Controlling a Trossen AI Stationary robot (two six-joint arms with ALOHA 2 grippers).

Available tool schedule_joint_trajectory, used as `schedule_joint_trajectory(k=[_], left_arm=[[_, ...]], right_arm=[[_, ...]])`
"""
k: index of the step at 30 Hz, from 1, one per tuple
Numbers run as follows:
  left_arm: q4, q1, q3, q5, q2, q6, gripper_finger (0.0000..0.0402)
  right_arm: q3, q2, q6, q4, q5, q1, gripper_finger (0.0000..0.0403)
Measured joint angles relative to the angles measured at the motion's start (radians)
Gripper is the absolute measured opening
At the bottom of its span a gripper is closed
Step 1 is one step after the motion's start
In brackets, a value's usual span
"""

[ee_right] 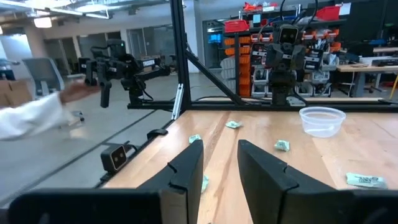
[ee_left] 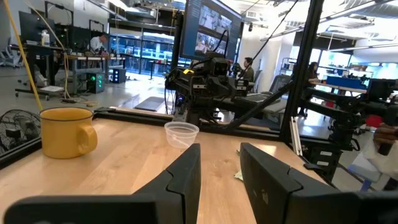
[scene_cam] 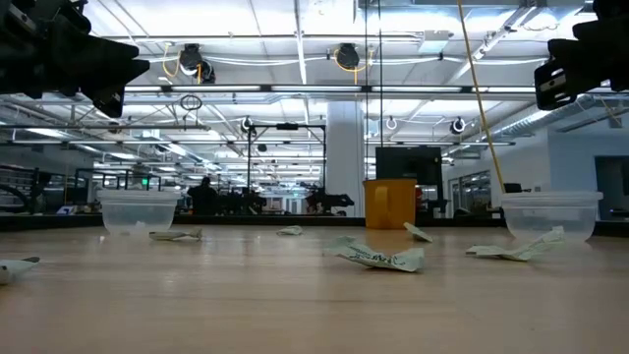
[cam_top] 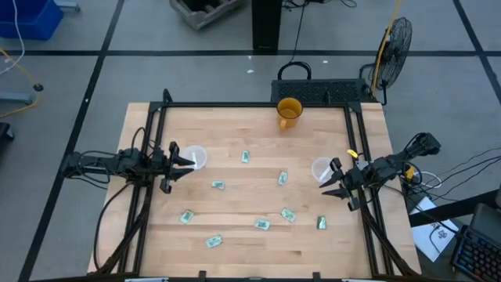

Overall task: Pick and place Stevia / Truvia into bins
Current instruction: Put the stevia packet into the right transparent container

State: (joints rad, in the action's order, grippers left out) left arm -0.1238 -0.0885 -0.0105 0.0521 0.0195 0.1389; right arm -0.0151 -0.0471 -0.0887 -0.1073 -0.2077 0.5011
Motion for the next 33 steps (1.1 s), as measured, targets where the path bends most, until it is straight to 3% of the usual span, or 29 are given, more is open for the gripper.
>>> schedule_joint_trajectory(k=[13,19,26,33], left_arm=[[0.000,0.000,0.000,0.001,0.000,0.002,0.0118],[-0.003,0.000,0.000,0.013,0.000,0.107,0.0118],[-0.005,0.000,0.000,0.082,0.000,0.018,0.0118],[0.043,0.000,0.000,0.203,0.000,0.052,0.0118]], right_arm=[[0.000,0.000,-0.057,-0.143,0.000,0.000,0.0095],[0.000,0.000,0.015,-0.158,0.000,0.000,0.0095],[0.000,0.000,0.073,-0.151,-0.005,0.000,0.0095],[0.000,0.000,0.129,-0.176,-0.148,0.000,0.0096]])
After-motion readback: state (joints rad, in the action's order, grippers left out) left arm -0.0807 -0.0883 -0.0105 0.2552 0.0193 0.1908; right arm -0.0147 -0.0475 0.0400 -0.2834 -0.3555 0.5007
